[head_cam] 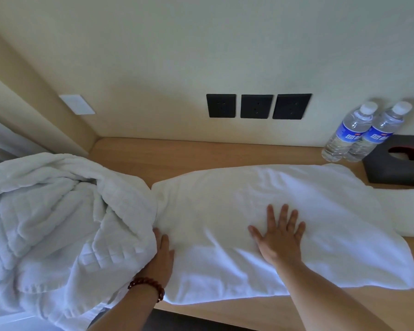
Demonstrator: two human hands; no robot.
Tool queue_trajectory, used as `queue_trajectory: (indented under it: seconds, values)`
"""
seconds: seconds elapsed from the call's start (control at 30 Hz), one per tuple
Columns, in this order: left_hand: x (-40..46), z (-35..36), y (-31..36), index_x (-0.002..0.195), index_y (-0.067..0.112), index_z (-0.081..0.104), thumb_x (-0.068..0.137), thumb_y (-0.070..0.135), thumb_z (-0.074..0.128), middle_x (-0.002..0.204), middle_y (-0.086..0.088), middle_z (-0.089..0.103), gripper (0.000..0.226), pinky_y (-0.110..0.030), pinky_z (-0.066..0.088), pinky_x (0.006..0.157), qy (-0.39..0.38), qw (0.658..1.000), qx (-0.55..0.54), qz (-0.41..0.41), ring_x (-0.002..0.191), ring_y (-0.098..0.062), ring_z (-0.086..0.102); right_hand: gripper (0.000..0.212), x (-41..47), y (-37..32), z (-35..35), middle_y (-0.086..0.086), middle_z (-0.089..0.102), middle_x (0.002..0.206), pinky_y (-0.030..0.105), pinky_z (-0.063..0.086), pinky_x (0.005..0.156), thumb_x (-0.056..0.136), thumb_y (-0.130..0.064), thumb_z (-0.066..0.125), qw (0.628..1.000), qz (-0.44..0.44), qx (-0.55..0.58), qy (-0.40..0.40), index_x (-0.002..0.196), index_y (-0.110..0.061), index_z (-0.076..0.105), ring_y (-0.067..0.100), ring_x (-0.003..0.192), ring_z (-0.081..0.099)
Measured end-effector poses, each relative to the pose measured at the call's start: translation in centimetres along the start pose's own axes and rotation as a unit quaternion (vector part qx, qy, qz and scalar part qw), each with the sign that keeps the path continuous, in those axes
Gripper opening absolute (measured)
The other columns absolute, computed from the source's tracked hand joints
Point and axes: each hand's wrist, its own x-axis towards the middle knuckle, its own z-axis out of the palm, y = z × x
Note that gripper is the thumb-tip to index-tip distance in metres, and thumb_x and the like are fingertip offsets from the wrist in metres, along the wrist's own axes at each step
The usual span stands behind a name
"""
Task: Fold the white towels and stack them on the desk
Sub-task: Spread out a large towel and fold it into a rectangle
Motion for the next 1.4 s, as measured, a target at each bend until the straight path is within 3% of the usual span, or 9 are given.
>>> queue_trajectory:
  seconds: [0.1,0.3,0.43,0.6,0.77,0.87,1.0,1.13,1.4]
  values:
    - [0.2,0.0,-0.4,0.149,0.009,0.036,0.098,0.063,0.003,0.153,-0.024,0.036,0.081,-0.056,0.019,0.119,0.105,0.983,-0.145,-0.041,0.139,-0.046,0.035,0.09,0.1,0.2,0.4,0.014,-0.023,0.165,0.058,-0.013,0.119,0.088,-0.082,0.01,1.0,-0.002,-0.006,0.025,0.158,-0.031,-0.016,0.039,0.15,-0.023]
    - [-2.4,3.6,1.6,0.155,0.017,0.031,0.092,0.07,0.001,0.159,-0.016,0.03,0.087,-0.055,0.04,0.109,0.04,0.988,-0.138,-0.064,0.14,-0.037,0.04,0.089,0.1,0.0,1.1,0.014,-0.02,0.165,0.058,-0.011,0.12,0.088,-0.081,0.006,0.999,-0.002,-0.01,0.046,0.158,-0.03,-0.015,0.039,0.15,-0.022]
    - [-3.7,5.4,0.7,0.157,0.019,0.028,0.093,0.068,0.012,0.162,-0.014,0.022,0.082,-0.051,0.044,0.107,0.063,0.983,-0.164,-0.048,0.135,-0.036,0.044,0.088,0.1,0.2,1.3,0.013,-0.023,0.165,0.059,-0.012,0.119,0.088,-0.081,0.002,0.999,-0.011,-0.018,0.04,0.157,-0.03,-0.018,0.039,0.15,-0.025]
    - [-7.7,8.5,0.6,0.14,0.0,0.052,0.098,0.059,0.026,0.147,-0.025,0.046,0.078,-0.056,0.042,0.098,0.168,0.965,-0.185,-0.076,0.125,-0.043,0.054,0.087,-1.1,-0.4,2.2,0.013,-0.023,0.164,0.06,-0.01,0.119,0.089,-0.079,0.007,0.997,-0.054,-0.019,0.049,0.158,-0.03,-0.012,0.04,0.151,-0.02]
    - [-9.1,9.0,0.5,0.137,0.002,0.047,0.097,0.061,0.025,0.138,-0.027,0.055,0.074,-0.053,0.042,0.092,0.132,0.962,-0.222,-0.085,0.123,-0.04,0.052,0.088,-3.2,-1.8,3.2,0.018,0.01,0.166,0.068,0.008,0.118,0.089,-0.076,0.03,0.992,-0.108,-0.023,0.053,0.158,-0.022,0.022,0.047,0.151,0.007]
    - [-8.7,8.3,1.6,0.126,0.0,0.062,0.097,0.043,0.036,0.139,-0.023,0.055,0.058,-0.044,0.043,0.098,0.217,0.949,-0.229,-0.008,0.143,-0.032,0.037,0.087,-4.9,-2.7,4.3,0.019,0.019,0.164,0.07,0.014,0.116,0.087,-0.074,0.04,0.987,-0.145,-0.018,0.06,0.156,-0.02,0.032,0.048,0.15,0.014]
    - [-8.0,4.1,4.6,0.13,0.014,0.064,0.094,0.029,0.04,0.153,-0.016,0.042,0.046,-0.04,0.044,0.101,0.237,0.925,-0.278,0.098,0.141,-0.032,0.041,0.086,-6.5,-2.8,5.1,0.017,0.023,0.164,0.07,0.02,0.114,0.086,-0.073,0.044,0.981,-0.18,-0.02,0.068,0.155,-0.022,0.036,0.047,0.15,0.017]
    - [-4.5,0.3,6.0,0.156,0.024,0.03,0.1,0.043,0.025,0.164,-0.012,0.02,0.059,-0.041,0.007,0.121,0.18,0.947,-0.263,0.038,0.152,-0.029,0.015,0.084,-6.2,-1.5,4.7,0.013,0.029,0.163,0.068,0.021,0.115,0.083,-0.072,0.048,0.979,-0.192,-0.019,0.064,0.152,-0.025,0.042,0.043,0.149,0.024]
    - [-1.8,2.8,7.1,0.156,0.041,-0.005,0.088,0.073,-0.01,0.167,0.003,-0.006,0.076,-0.049,0.005,0.123,0.096,0.968,-0.233,-0.009,0.153,-0.022,-0.012,0.066,-8.9,2.3,2.4,0.01,0.031,0.162,0.062,0.023,0.114,0.093,-0.053,0.046,0.955,-0.236,0.05,0.173,0.151,-0.022,0.046,0.032,0.149,0.031]
